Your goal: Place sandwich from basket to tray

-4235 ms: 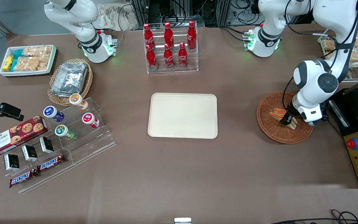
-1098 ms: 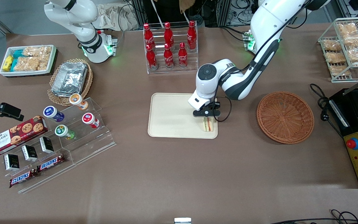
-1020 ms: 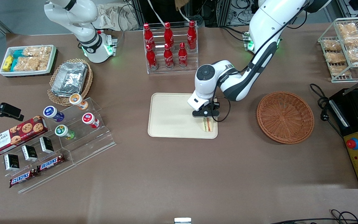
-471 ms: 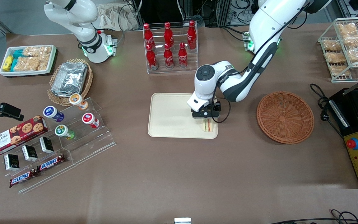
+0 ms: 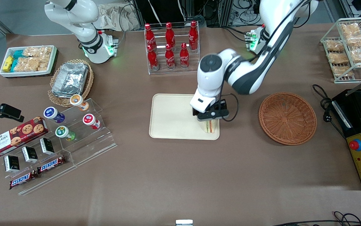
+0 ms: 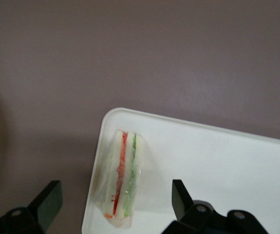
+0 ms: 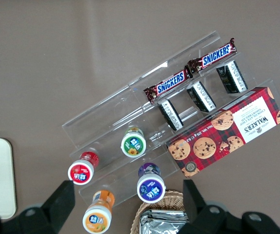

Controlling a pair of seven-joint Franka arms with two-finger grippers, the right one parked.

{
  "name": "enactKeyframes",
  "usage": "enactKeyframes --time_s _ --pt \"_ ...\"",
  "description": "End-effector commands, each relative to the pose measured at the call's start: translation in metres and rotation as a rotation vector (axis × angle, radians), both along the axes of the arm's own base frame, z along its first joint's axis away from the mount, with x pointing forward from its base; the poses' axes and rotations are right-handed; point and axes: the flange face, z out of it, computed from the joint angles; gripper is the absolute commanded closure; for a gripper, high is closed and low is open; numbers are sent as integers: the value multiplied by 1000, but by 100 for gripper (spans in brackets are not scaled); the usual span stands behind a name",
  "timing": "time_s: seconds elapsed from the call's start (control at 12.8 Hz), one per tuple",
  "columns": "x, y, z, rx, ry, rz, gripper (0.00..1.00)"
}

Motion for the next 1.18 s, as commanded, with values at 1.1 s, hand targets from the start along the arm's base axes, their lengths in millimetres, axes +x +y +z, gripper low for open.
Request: enactKeyframes --time_s 1.1 --pt "-16 369 261 -21 128 -270 0"
